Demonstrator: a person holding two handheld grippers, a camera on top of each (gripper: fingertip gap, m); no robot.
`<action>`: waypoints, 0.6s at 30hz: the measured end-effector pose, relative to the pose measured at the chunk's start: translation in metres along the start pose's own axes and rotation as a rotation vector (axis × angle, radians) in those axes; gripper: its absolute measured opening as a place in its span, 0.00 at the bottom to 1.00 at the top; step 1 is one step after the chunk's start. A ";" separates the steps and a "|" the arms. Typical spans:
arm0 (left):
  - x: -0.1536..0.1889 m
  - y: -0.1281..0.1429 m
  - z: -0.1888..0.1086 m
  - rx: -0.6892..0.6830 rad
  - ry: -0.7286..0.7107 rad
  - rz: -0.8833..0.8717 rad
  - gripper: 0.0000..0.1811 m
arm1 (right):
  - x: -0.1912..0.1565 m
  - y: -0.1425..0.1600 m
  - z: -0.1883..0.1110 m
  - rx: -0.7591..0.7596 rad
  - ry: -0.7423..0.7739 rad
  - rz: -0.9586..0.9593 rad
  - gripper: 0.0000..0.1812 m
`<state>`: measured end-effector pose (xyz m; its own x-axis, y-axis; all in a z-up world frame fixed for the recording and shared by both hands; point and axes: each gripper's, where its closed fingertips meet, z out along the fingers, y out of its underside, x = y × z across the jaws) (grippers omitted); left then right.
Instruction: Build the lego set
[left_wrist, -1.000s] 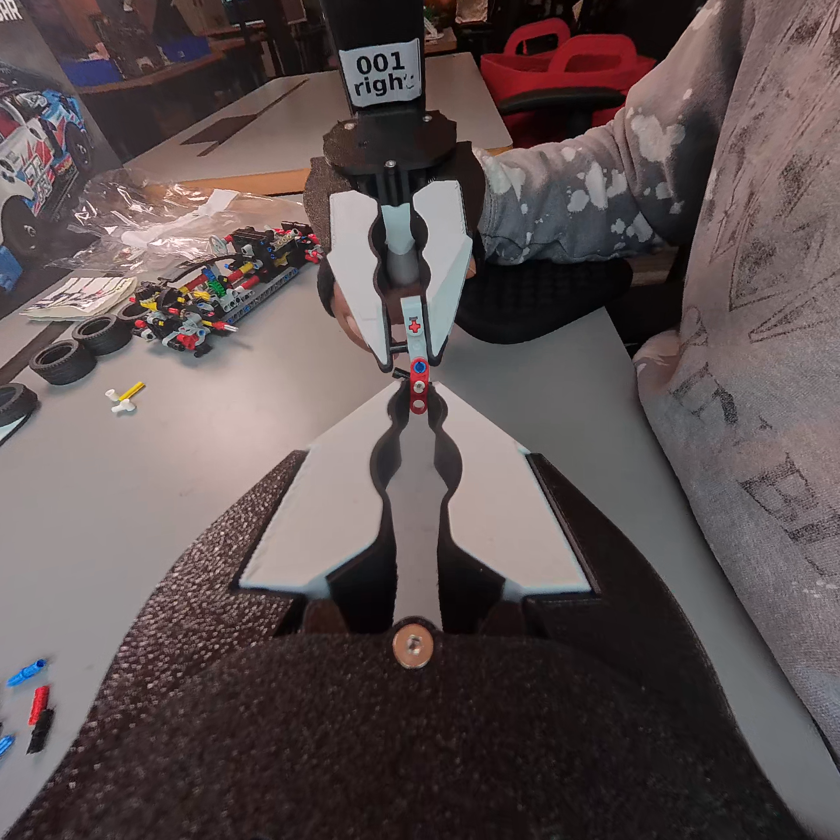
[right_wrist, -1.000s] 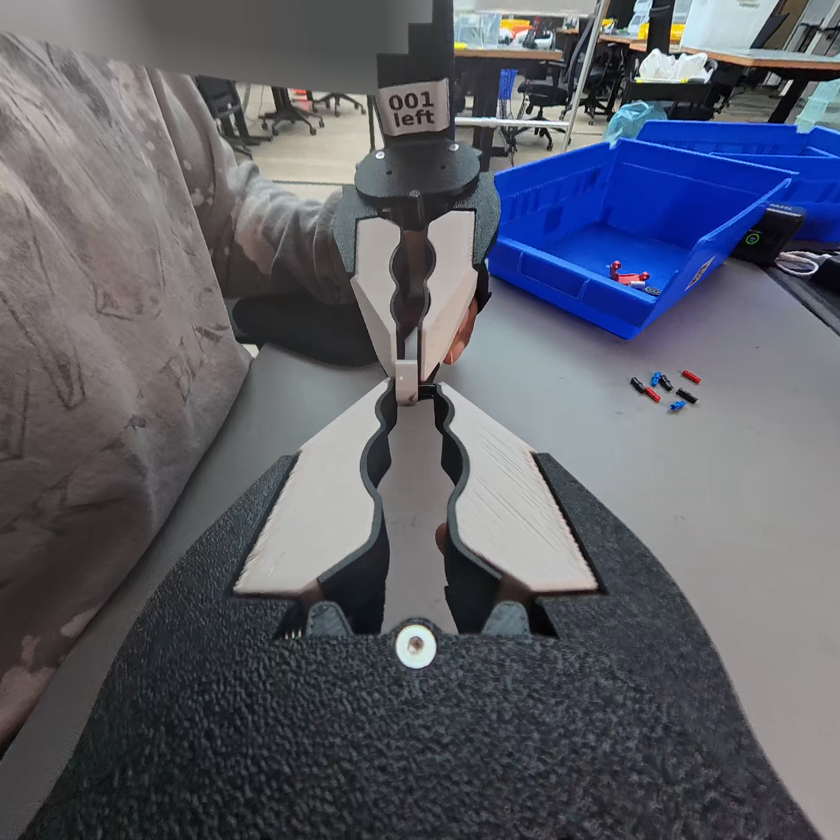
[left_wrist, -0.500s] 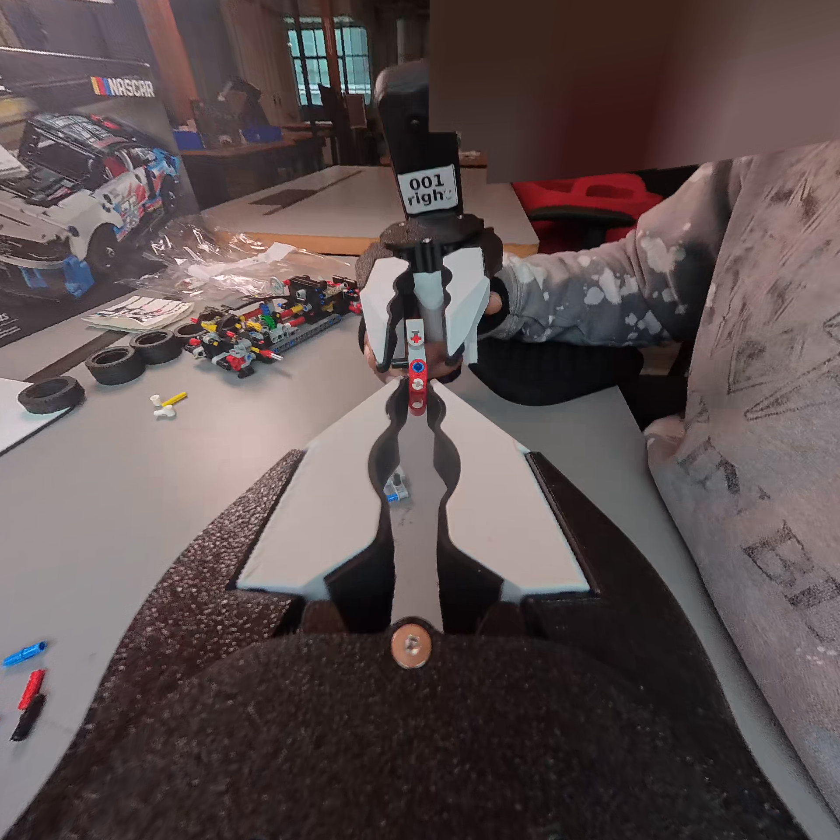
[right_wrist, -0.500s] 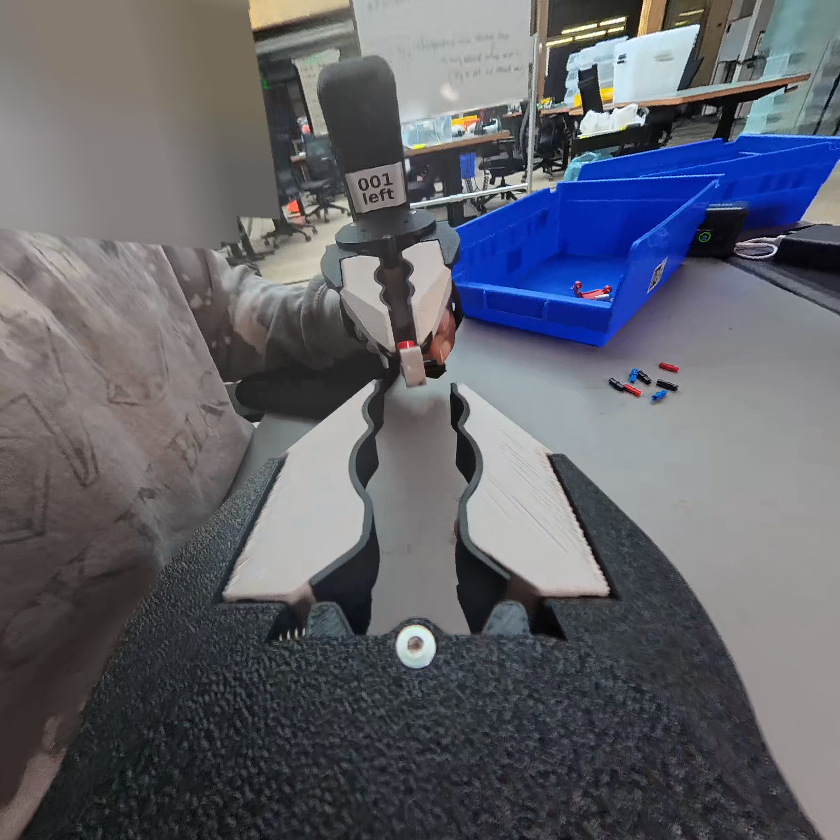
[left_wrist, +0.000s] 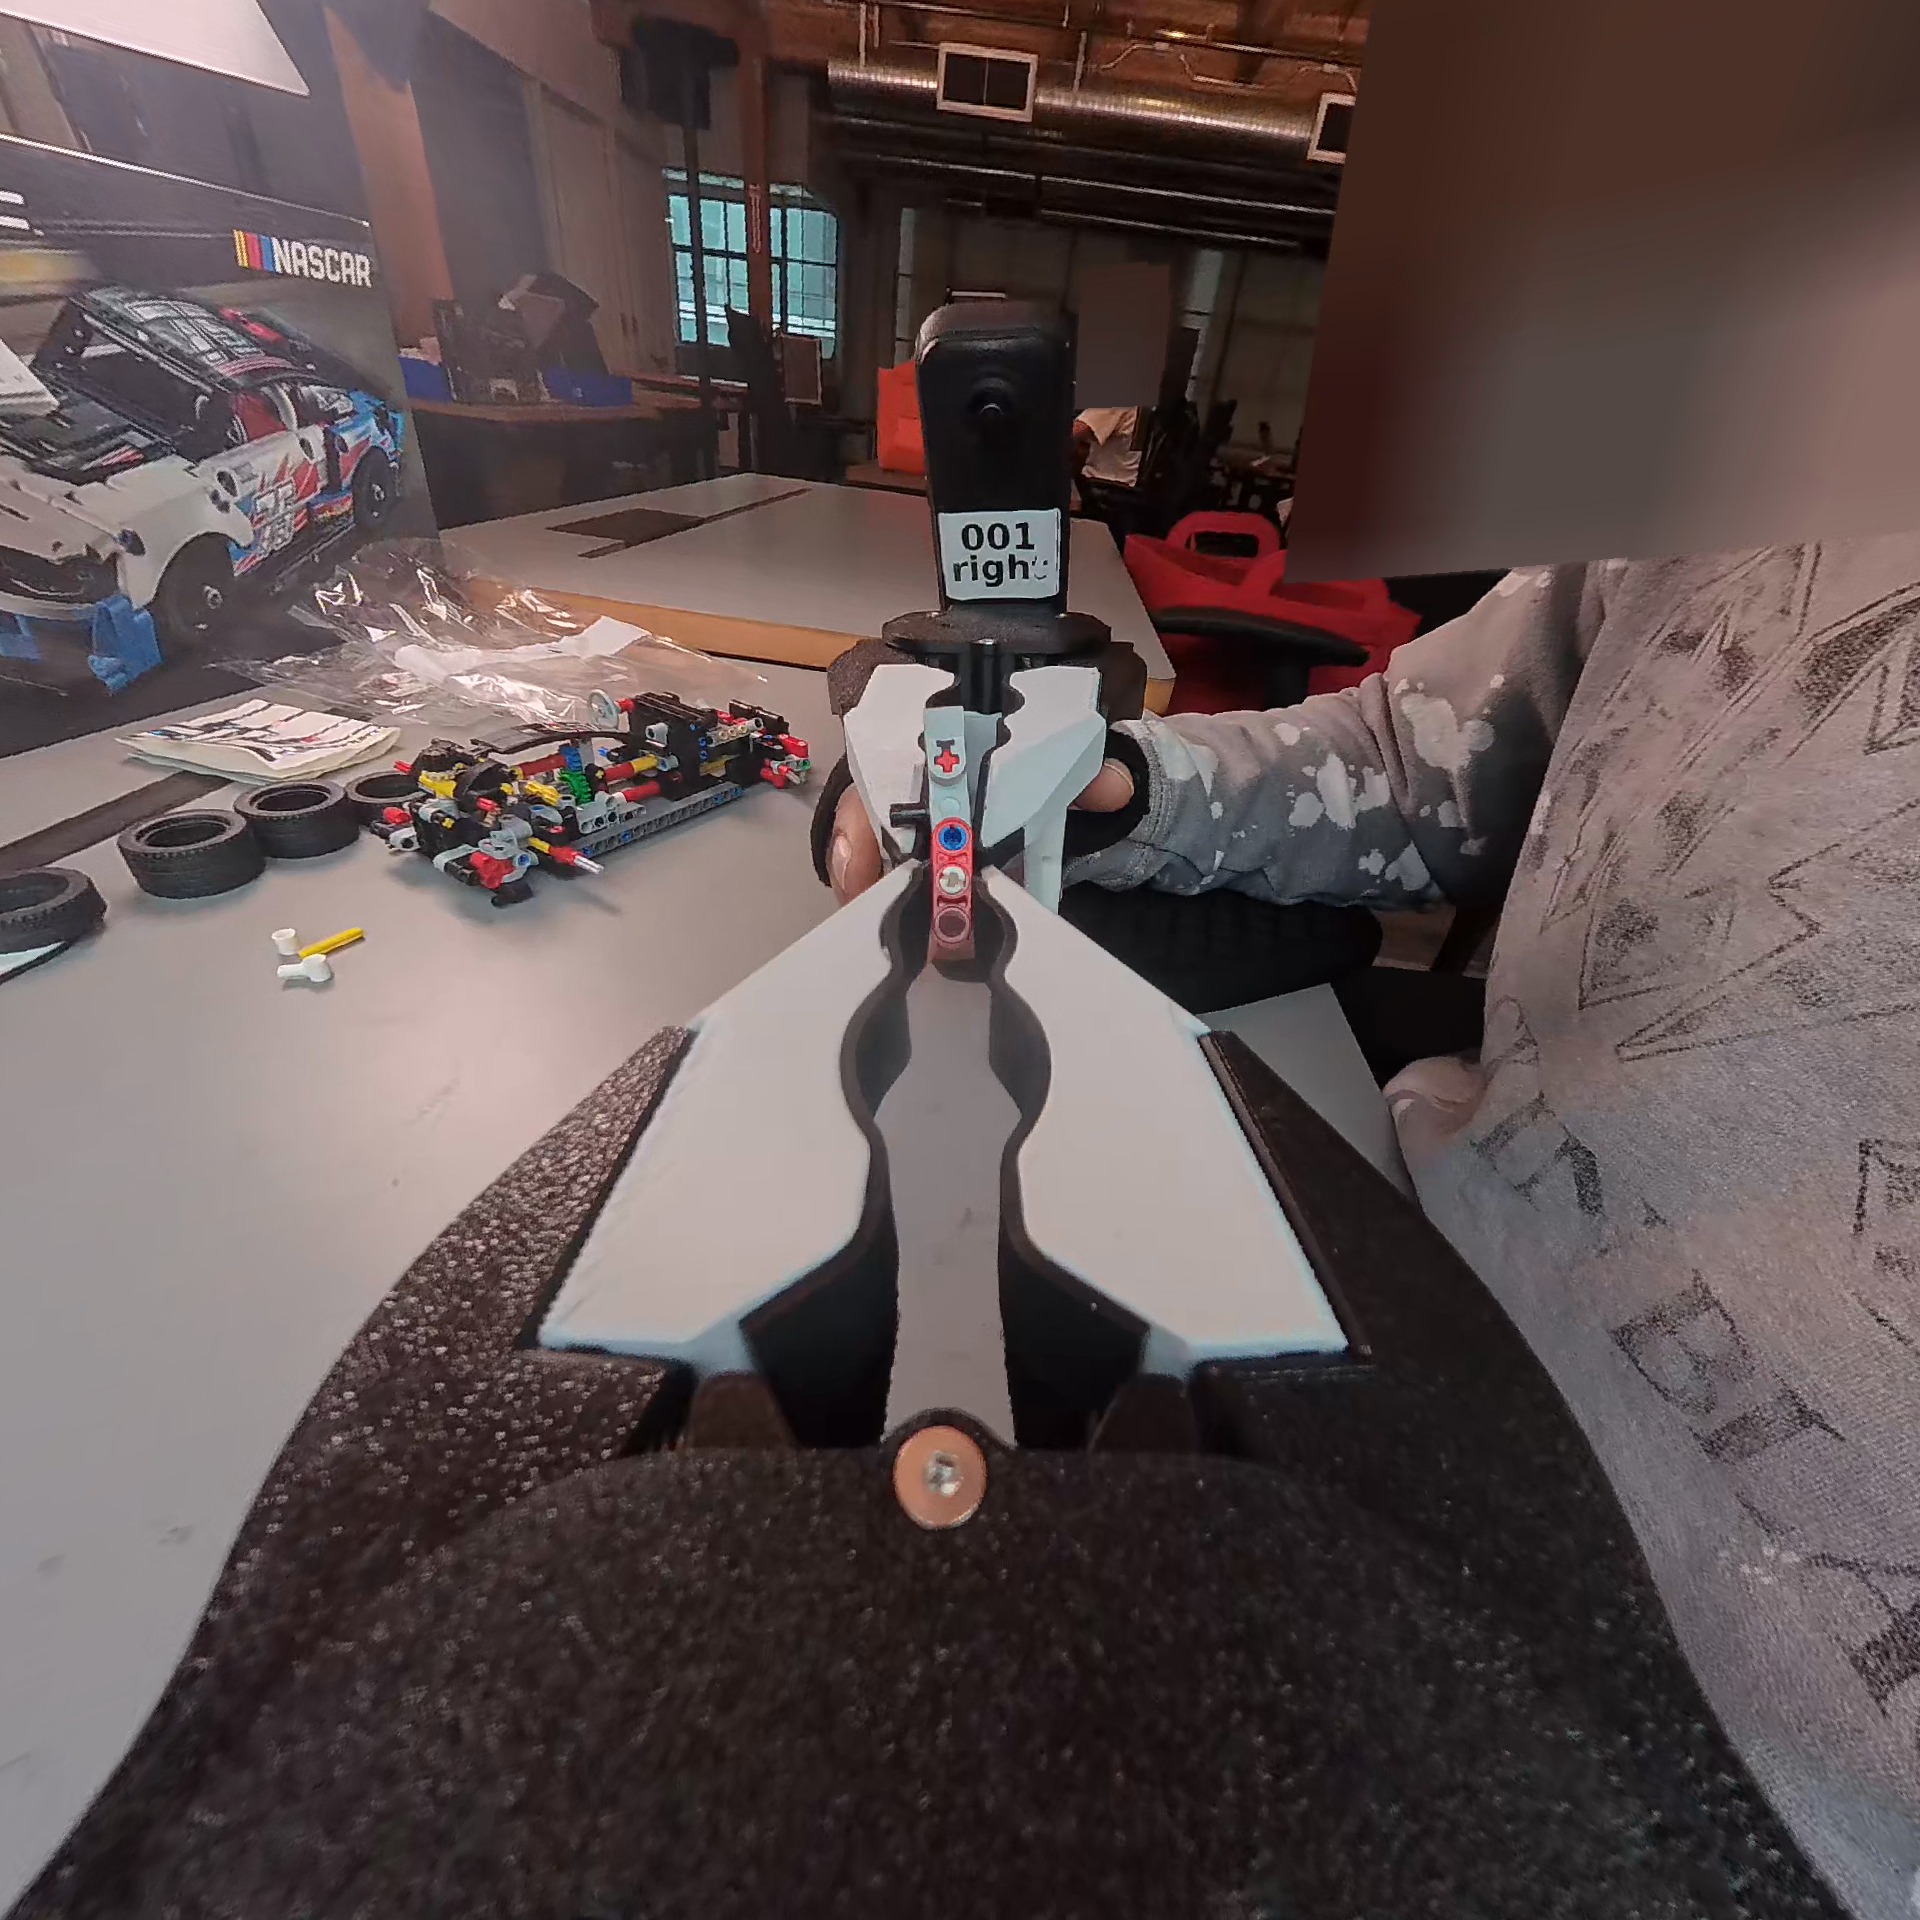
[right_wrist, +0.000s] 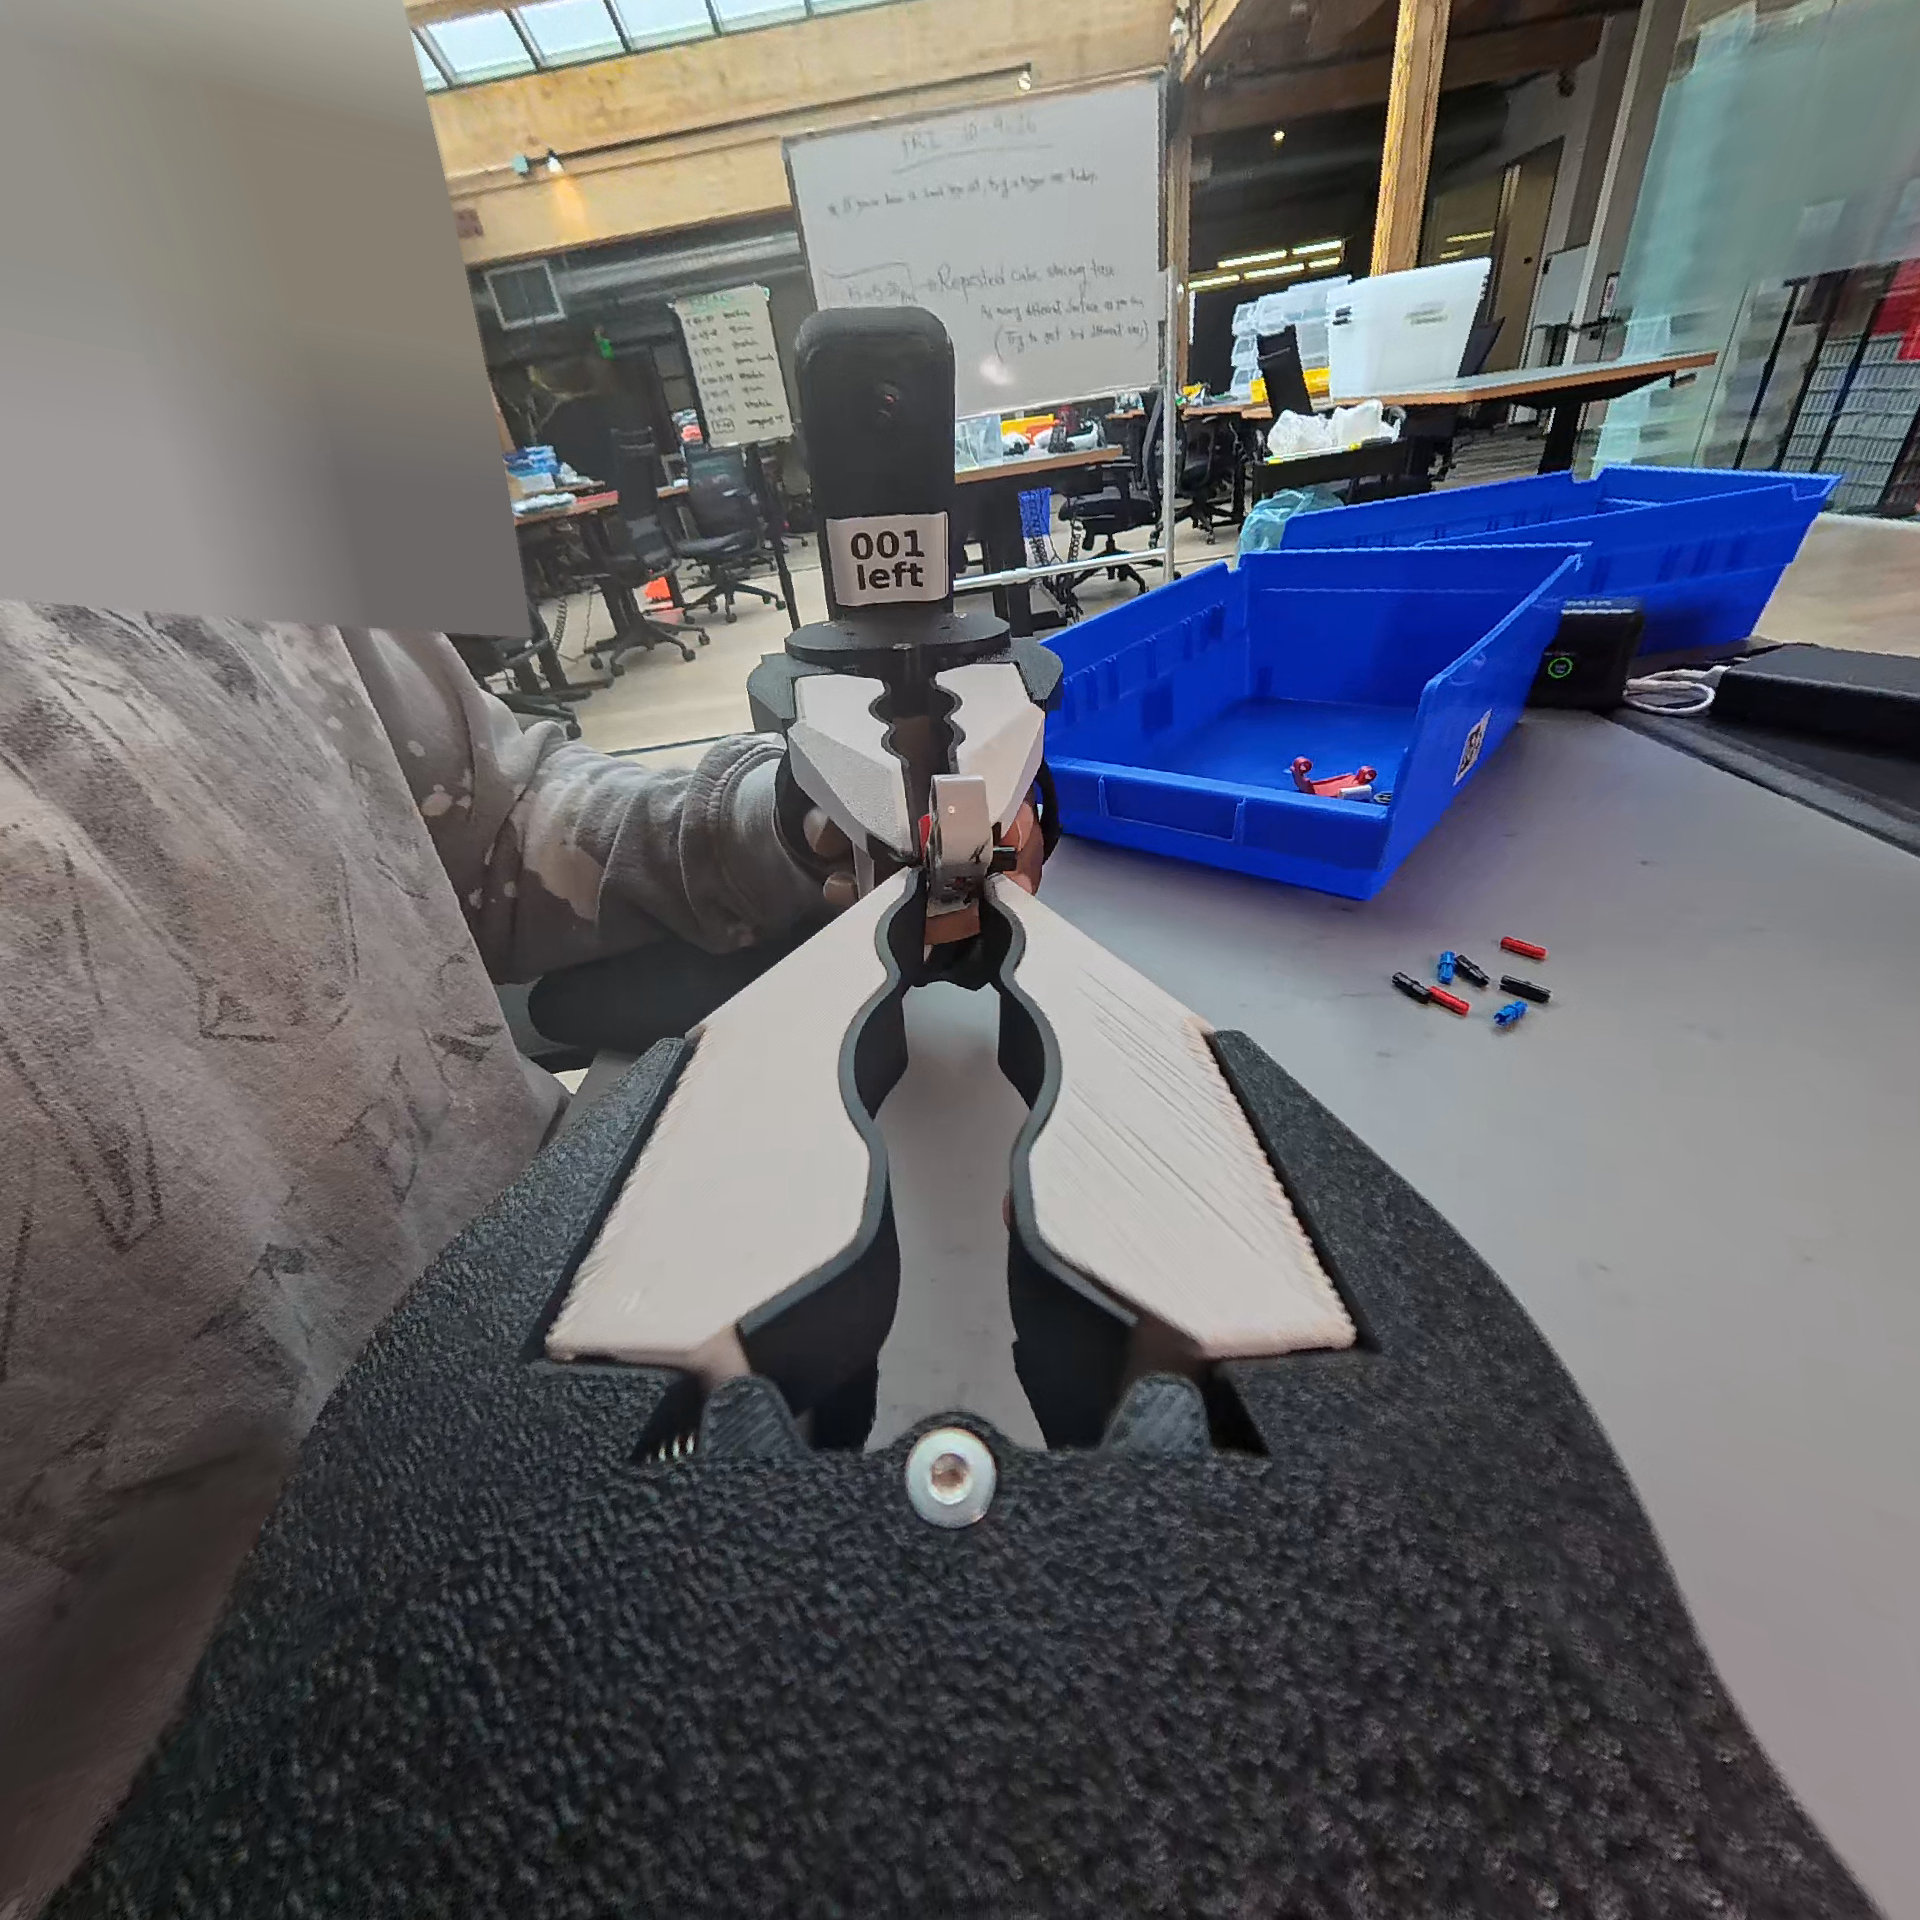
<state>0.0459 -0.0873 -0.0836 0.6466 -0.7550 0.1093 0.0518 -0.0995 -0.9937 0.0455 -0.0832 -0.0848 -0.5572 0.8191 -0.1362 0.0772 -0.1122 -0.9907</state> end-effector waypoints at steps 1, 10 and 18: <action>0.000 0.002 0.000 -0.011 0.000 -0.002 0.03 | 0.000 -0.001 0.000 0.006 -0.001 0.004 0.04; 0.001 0.018 0.007 -0.124 -0.039 0.036 0.03 | -0.003 0.008 0.000 -0.069 -0.003 -0.094 0.02; -0.032 -0.055 -0.055 0.279 -0.136 -0.092 0.02 | 0.023 0.006 -0.032 -0.040 0.005 0.004 0.02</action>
<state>-0.0192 -0.0937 -0.0311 0.7247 -0.6553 0.2130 0.3089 0.0327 -0.9505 0.0596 -0.0468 -0.0938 -0.5526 0.8216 -0.1403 0.1124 -0.0933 -0.9893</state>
